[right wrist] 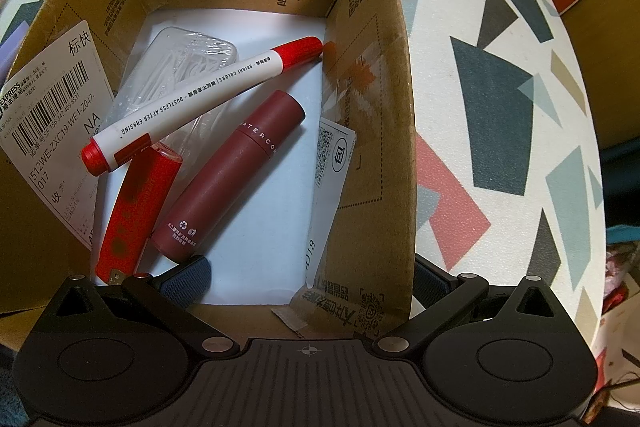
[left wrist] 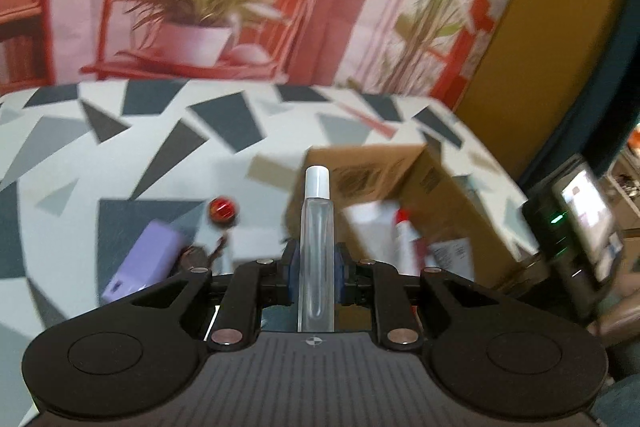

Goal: Organize rigid objects
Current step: 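Carry the clear spray bottle with the left tool over the box, then open the left tool to drop the bottle into the box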

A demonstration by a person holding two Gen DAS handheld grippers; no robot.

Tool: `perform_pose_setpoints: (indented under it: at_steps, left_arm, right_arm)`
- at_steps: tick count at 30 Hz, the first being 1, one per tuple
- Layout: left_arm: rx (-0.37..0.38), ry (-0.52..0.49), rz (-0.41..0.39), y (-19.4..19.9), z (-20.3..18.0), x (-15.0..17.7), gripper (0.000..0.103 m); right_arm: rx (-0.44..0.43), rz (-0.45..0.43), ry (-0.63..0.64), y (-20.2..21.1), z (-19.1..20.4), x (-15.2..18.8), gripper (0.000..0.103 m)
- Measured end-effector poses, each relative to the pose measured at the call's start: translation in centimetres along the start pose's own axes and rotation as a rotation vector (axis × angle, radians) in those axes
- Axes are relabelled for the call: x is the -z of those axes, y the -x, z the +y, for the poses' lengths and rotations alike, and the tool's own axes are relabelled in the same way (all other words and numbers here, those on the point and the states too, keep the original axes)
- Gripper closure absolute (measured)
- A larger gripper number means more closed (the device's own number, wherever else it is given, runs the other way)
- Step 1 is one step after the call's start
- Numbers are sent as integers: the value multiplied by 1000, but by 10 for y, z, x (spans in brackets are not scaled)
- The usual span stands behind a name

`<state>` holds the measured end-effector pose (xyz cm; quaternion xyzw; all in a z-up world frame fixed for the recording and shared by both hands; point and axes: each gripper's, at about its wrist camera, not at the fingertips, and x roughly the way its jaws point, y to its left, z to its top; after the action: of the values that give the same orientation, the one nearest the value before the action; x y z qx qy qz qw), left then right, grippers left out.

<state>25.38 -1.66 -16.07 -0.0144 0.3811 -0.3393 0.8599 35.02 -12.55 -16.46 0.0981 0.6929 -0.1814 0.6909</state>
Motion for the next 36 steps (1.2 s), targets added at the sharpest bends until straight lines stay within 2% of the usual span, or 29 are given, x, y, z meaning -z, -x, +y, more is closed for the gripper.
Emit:
perform_pose_setpoints:
  at_steps: [10, 17, 29, 36]
  left_arm:
    - [141, 16, -24, -18, -31, -6, 84]
    - [186, -23, 21, -38, -40, -3, 84]
    - [203, -66, 93, -58, -41, -2, 84]
    - [184, -54, 75, -53, -34, -4, 84]
  right_arm:
    - [4, 2, 2, 1, 1, 0, 0]
    - [7, 2, 2, 2, 3, 0, 0]
    - [7, 2, 1, 2, 3, -1, 0]
    - [8, 2, 0, 2, 3, -1, 0]
